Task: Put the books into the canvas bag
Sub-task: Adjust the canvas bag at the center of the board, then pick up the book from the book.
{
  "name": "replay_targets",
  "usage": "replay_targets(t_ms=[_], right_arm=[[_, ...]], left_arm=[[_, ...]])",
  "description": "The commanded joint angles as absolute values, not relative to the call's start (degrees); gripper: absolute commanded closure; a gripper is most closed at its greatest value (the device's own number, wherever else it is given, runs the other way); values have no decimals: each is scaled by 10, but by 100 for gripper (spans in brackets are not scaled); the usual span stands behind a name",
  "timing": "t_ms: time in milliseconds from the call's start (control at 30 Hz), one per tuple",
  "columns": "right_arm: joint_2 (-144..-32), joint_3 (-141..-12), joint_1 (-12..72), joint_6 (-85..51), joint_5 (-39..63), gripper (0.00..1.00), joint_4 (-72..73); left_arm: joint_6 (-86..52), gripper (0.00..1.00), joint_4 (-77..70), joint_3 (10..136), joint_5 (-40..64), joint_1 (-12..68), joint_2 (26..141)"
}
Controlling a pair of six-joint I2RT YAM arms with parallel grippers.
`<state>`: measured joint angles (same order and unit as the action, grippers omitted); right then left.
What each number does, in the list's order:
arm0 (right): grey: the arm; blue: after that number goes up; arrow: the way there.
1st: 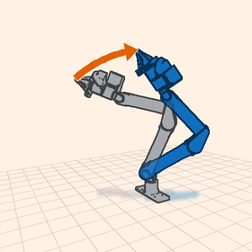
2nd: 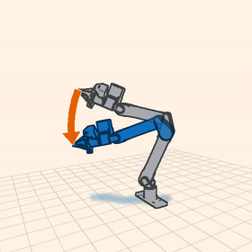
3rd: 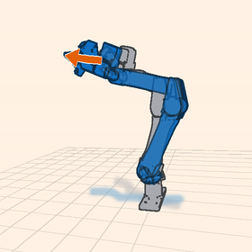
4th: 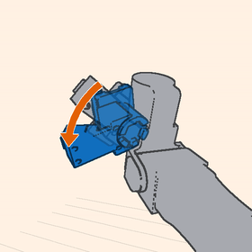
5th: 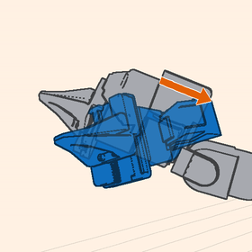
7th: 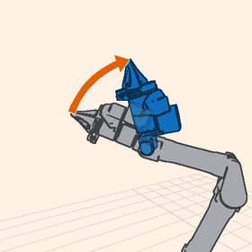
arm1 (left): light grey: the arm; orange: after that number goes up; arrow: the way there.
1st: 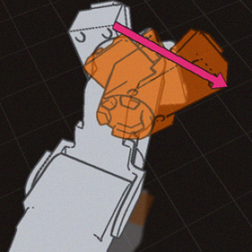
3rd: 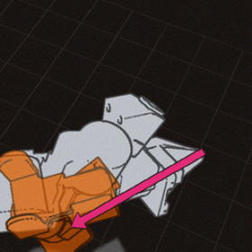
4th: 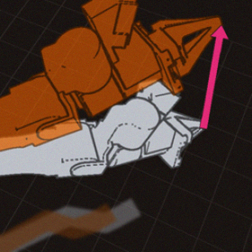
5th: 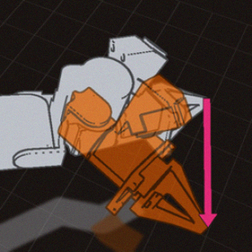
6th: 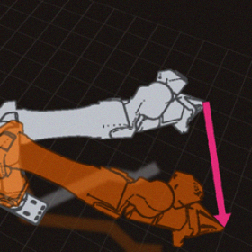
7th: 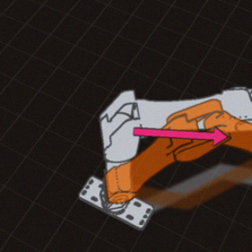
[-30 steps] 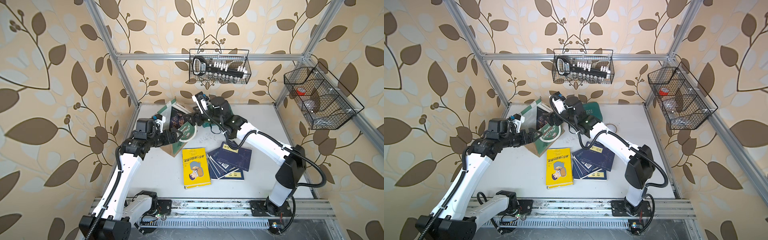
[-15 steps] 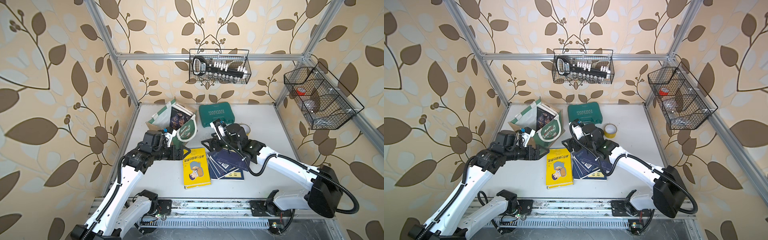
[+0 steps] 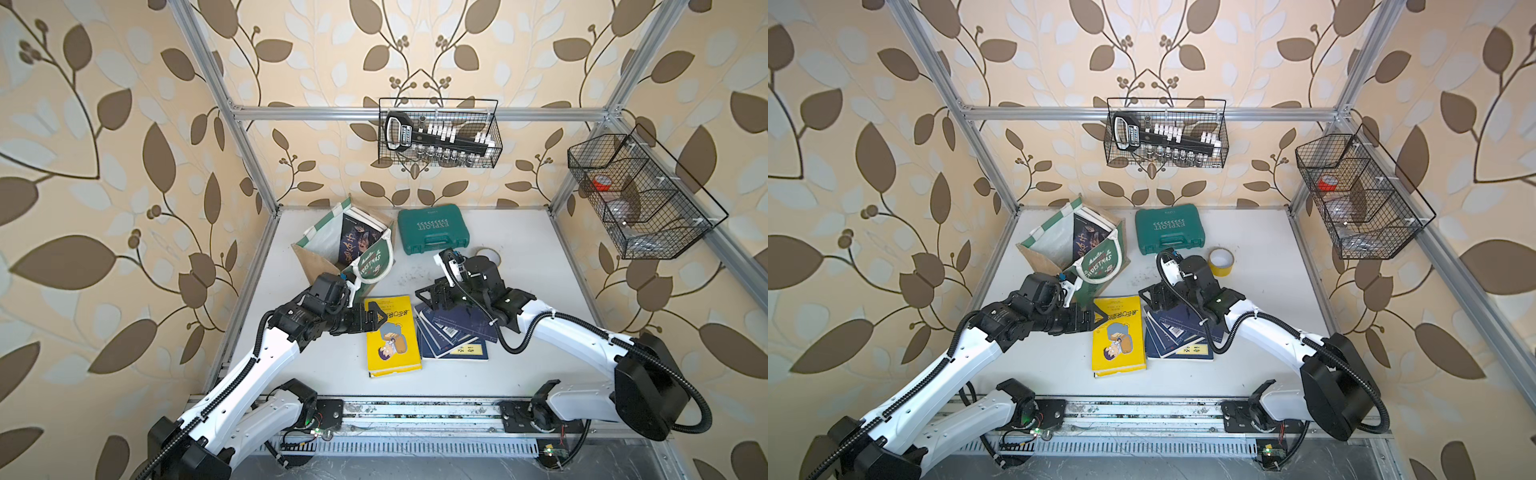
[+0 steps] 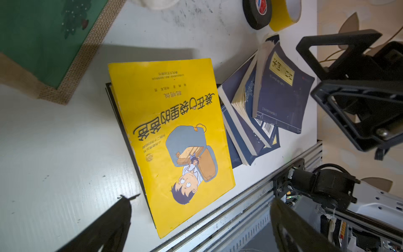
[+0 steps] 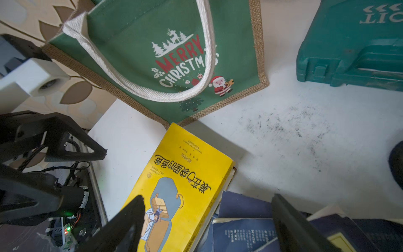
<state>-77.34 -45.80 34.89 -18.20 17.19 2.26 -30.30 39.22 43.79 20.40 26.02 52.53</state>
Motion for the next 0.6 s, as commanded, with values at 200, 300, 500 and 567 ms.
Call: replay_targets(t_ms=[200,300,500,567], right_arm=[[-820,-436,333,-187,221,11,61],[-831,-436,330,-188,225,11,62],[-843,-438,326,-198,228,11,65],[-847,-439,326,-205,234,11,70]], left_arm=[[-333,1,352,391,130,274,534],[-326,1,357,389,110,276,543],[-328,1,365,390,84,280,549],[-331,1,368,388,80,281,547]])
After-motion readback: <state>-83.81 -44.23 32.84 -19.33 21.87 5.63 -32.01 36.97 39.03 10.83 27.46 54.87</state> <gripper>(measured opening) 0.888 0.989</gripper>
